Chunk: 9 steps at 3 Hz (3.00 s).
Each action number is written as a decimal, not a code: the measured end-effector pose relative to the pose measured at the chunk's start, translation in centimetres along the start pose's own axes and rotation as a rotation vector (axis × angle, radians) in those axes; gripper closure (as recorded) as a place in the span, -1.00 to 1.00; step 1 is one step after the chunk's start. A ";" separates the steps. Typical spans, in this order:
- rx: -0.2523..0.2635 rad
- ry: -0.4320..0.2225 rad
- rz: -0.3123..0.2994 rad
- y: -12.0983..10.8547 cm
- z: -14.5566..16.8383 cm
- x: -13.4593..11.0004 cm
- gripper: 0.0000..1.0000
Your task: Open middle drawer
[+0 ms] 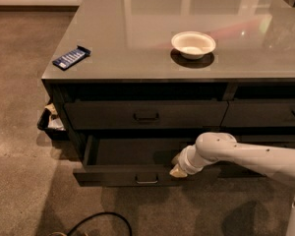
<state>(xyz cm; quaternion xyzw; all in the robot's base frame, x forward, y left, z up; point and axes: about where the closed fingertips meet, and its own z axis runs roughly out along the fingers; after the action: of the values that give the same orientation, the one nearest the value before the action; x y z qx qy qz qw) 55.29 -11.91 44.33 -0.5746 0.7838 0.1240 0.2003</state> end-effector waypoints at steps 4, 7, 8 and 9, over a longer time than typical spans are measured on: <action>0.027 0.069 0.022 7.1 -2.9 3.4 -0.95; 0.008 0.099 0.015 10.0 -3.5 4.4 -1.00; -0.013 0.095 0.029 9.3 -2.1 5.7 -1.00; -0.037 0.088 0.042 8.6 -0.6 6.7 -1.00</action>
Offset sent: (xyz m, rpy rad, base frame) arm -0.1110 -0.0267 -0.0033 -0.0853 0.0214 -0.0596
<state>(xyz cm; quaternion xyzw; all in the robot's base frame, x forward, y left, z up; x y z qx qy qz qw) 45.24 -15.22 41.53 -0.5664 0.8014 0.1173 0.1522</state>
